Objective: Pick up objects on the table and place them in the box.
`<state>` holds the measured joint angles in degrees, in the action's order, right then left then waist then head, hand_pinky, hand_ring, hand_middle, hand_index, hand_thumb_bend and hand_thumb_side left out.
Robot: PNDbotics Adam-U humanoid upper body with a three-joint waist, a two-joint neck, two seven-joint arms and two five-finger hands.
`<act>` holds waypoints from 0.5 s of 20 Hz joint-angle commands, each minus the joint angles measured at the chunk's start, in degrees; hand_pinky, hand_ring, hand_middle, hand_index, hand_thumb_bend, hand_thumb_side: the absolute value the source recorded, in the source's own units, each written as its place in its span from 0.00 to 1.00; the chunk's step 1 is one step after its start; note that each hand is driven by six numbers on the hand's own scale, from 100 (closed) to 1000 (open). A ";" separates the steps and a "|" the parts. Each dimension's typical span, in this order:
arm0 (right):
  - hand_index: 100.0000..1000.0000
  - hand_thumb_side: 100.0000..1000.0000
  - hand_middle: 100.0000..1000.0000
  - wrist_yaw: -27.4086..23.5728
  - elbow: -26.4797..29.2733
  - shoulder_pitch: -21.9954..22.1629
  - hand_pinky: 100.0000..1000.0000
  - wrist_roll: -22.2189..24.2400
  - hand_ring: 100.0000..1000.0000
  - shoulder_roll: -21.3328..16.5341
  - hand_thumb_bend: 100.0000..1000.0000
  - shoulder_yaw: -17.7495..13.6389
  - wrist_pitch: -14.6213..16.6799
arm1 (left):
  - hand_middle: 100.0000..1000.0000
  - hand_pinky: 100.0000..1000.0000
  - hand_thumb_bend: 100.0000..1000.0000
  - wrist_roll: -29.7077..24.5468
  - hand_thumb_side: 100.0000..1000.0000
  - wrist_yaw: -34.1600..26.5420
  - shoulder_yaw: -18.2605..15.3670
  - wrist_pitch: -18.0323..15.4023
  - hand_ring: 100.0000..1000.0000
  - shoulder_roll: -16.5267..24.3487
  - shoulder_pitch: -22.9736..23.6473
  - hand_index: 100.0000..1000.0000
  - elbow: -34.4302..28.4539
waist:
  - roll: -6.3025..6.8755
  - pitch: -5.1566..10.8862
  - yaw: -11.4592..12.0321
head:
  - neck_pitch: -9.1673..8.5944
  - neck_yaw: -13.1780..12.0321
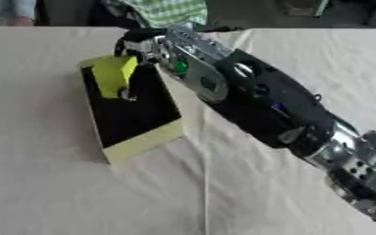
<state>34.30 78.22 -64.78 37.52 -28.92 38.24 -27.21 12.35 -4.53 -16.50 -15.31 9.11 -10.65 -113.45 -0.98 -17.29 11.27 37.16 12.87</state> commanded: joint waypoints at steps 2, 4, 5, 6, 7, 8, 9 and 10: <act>0.96 0.43 0.70 0.62 0.05 -0.69 0.78 1.85 0.83 -0.37 0.00 -0.02 0.98 | 0.50 0.61 0.00 -0.21 0.78 -0.40 -0.12 0.00 0.50 0.76 -0.26 0.68 -1.14 | -0.06 0.69 -0.02 | -0.14 0.12; 1.00 0.56 0.88 0.55 0.43 -0.83 0.88 3.81 0.96 -0.46 0.11 0.14 2.38 | 0.50 0.61 0.00 -0.21 0.78 -0.40 -0.12 0.01 0.50 0.77 -0.23 0.68 -1.14 | -0.07 0.73 -0.07 | 0.10 0.20; 1.00 0.58 0.92 0.70 0.71 -0.92 0.90 4.64 0.99 -0.56 0.15 0.08 3.10 | 0.50 0.62 0.00 -0.20 0.78 -0.39 -0.13 0.01 0.50 0.78 -0.22 0.68 -1.14 | -0.07 0.76 -0.10 | 0.20 0.24; 1.00 0.61 0.97 0.88 0.95 -0.97 0.93 5.37 1.00 -0.66 0.20 -0.02 3.73 | 0.50 0.62 0.00 -0.18 0.78 -0.38 -0.15 0.00 0.50 0.79 -0.21 0.68 -1.14 | -0.07 0.78 -0.11 | 0.30 0.27; 1.00 0.62 1.00 1.00 1.19 -1.03 0.95 6.05 1.00 -0.81 0.21 -0.16 4.37 | 0.50 0.62 0.00 -0.16 0.78 -0.37 -0.17 0.00 0.50 0.80 -0.19 0.68 -1.14 | -0.04 0.82 -0.13 | 0.43 0.30; 1.00 0.62 1.00 1.20 1.41 -1.10 0.97 6.58 1.00 -0.97 0.22 -0.35 4.95 | 0.50 0.62 0.00 -0.13 0.78 -0.34 -0.18 0.02 0.50 0.82 -0.16 0.68 -1.14 | -0.02 0.85 -0.15 | 0.54 0.31; 1.00 0.62 1.00 1.44 1.61 -1.20 0.98 6.96 1.00 -1.15 0.22 -0.63 5.46 | 0.50 0.62 0.00 -0.12 0.78 -0.32 -0.19 0.03 0.50 0.83 -0.11 0.68 -1.14 | 0.01 0.90 -0.19 | 0.65 0.31; 1.00 0.61 1.00 1.67 1.75 -1.28 0.99 7.24 1.00 -1.29 0.23 -0.91 5.86 | 0.50 0.62 0.00 -0.11 0.78 -0.32 -0.19 0.04 0.50 0.83 -0.08 0.68 -1.14 | 0.03 0.94 -0.23 | 0.72 0.30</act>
<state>35.26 78.77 -64.58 43.74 -28.98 38.42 -21.56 12.30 -4.54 -16.50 -15.26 9.11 -10.57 -113.45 -0.98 -17.29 11.03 37.40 13.09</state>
